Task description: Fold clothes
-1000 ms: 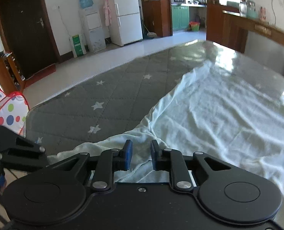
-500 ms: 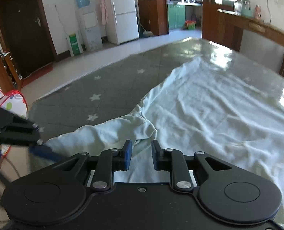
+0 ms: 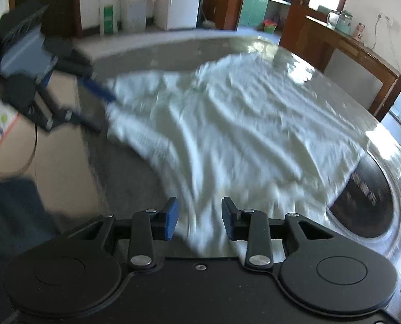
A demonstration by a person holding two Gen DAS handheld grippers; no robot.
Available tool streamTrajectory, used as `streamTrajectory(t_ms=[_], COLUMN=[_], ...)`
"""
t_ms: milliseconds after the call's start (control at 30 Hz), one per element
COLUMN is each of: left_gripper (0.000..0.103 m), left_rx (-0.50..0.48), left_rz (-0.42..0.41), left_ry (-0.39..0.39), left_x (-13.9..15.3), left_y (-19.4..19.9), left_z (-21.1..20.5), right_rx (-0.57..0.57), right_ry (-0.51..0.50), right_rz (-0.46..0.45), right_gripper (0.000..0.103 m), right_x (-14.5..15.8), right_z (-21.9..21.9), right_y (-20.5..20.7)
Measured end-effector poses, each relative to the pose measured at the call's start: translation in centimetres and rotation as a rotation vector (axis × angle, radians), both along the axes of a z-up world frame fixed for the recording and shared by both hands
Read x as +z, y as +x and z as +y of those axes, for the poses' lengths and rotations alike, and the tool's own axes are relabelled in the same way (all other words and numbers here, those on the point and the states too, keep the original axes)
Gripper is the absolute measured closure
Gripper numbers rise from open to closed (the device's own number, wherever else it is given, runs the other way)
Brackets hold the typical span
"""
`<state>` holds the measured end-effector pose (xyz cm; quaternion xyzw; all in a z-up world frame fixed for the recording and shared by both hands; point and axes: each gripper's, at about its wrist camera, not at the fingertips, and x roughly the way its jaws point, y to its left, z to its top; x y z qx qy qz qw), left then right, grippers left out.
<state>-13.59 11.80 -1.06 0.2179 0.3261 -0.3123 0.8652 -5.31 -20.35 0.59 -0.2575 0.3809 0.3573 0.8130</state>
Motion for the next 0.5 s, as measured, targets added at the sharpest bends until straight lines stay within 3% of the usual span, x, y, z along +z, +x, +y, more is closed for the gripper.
streamTrajectory(t_ms=[300,400,500], left_gripper=[0.053,0.066,0.085], left_rx=[-0.035,-0.041,-0.040], left_rz=[0.003,0.002,-0.007], left_ry=[0.053,0.050,0.051], left_x=[-1.0,-1.1,-1.1], left_y=[1.1,1.2,1.2], left_z=[-0.9,-0.9,-0.8], right_rx=[0.007,-0.008,-0.011], right_ry=[-0.036,-0.022,-0.012], right_rz=[-0.005,-0.022,-0.029], right_gripper=[0.066,0.081,0.084], right_x=[-3.0,-3.2,-3.3], right_z=[0.1,0.2,-0.1], right_y=[-0.7,-0.3,-0.4])
